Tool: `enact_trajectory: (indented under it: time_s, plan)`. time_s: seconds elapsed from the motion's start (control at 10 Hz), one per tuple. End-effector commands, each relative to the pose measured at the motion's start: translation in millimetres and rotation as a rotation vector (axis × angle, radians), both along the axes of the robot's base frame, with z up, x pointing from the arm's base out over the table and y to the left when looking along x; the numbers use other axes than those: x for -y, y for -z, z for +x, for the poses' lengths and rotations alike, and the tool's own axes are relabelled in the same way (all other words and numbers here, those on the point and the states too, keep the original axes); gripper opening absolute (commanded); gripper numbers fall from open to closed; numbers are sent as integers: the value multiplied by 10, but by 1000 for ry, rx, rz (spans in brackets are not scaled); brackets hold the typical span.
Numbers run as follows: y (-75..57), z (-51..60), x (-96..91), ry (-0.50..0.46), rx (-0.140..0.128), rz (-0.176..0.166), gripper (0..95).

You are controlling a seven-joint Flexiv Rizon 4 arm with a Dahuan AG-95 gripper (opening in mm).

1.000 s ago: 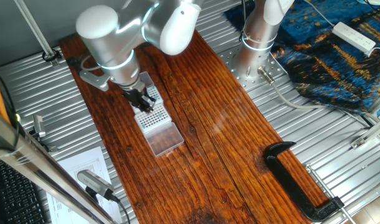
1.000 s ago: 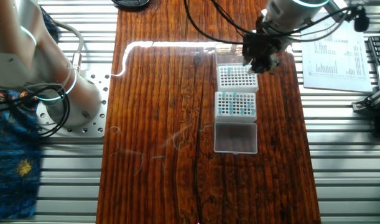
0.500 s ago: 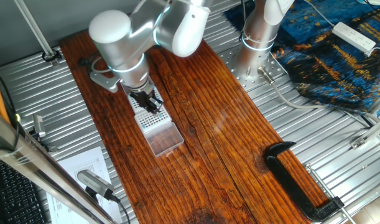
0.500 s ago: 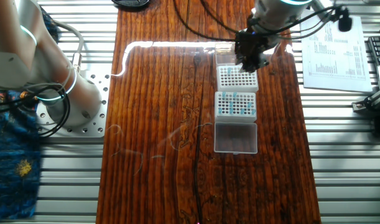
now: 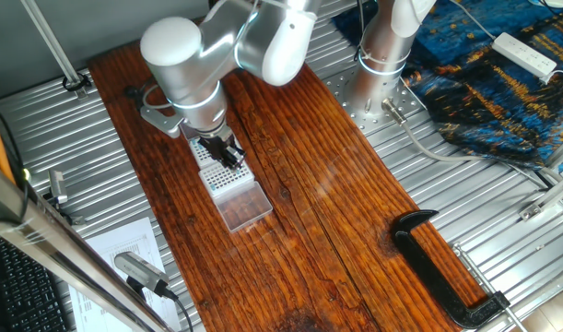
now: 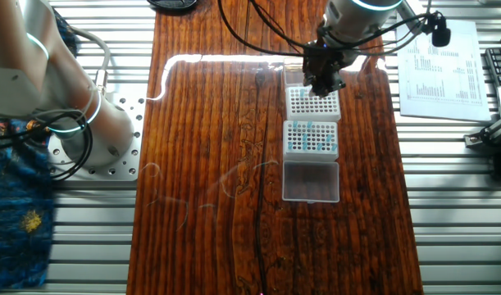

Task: Transfer all medium pipette tips from one holder to another

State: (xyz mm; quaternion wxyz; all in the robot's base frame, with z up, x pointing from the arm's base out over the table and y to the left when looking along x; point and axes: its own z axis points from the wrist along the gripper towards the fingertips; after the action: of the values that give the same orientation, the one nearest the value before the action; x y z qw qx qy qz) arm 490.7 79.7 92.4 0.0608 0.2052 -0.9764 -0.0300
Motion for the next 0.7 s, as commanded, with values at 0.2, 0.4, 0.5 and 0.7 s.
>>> enact_trajectory:
  time_s: [0.2,0.4,0.5,0.7]
  plan:
    - [80,-27,-2,1,4,-2,190]
    - [96,-30,-7,5,5,-2,190]
    - [99,-30,-7,4,5,-3,190]
    - [123,-33,-13,5,5,-3,190]
